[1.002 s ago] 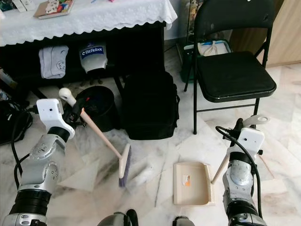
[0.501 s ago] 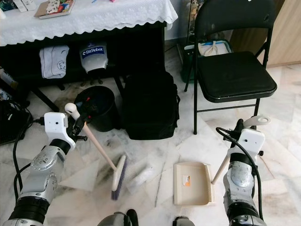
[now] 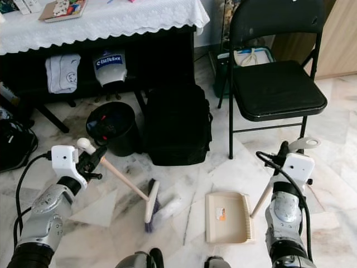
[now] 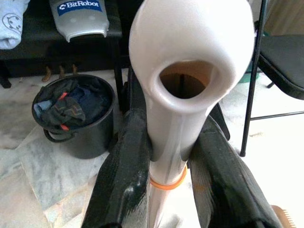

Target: Sweep floor

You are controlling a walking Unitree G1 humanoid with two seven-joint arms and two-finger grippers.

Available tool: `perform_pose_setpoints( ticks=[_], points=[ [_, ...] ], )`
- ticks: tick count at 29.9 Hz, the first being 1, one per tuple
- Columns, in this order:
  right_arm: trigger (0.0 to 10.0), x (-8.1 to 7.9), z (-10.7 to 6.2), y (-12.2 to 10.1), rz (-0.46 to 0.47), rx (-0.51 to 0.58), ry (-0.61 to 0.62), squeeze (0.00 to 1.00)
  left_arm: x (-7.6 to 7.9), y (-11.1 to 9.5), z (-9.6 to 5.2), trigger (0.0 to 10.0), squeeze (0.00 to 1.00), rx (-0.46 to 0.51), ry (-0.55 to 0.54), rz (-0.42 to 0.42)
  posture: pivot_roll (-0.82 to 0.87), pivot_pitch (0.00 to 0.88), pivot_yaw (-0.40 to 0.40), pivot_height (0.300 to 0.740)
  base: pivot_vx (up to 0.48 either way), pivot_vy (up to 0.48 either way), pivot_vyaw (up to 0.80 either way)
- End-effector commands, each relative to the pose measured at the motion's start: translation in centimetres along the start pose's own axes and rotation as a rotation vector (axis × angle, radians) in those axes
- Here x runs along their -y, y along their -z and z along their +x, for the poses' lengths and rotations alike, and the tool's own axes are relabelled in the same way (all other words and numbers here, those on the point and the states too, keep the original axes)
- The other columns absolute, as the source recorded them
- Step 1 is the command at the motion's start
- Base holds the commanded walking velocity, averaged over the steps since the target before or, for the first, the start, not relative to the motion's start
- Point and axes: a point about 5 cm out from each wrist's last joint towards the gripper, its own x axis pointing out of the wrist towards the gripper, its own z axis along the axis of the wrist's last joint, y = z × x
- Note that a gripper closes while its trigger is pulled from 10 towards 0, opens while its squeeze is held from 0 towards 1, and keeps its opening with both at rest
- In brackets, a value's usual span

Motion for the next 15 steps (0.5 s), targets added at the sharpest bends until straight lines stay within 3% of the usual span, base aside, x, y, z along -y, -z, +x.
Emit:
perform_pose_setpoints(
  ticks=[1,15],
  points=[
    [10.0,0.1,-0.1,0.0,-0.011,-0.001,-0.006,0.00,-1.4,1.2,-1.4,10.0,0.00,-0.077,-0.022,-0.028,0.08,0.215,0.118,0.740,0.000,0.000,0.00],
    [10.0,0.0,0.1,0.0,-0.009,-0.002,-0.007,0.00,-1.4,0.9,-2.8,10.0,0.00,-0.153,0.085,-0.209,0.10,0.212,0.117,0.740,0.000,0.000,0.00]
  ],
)
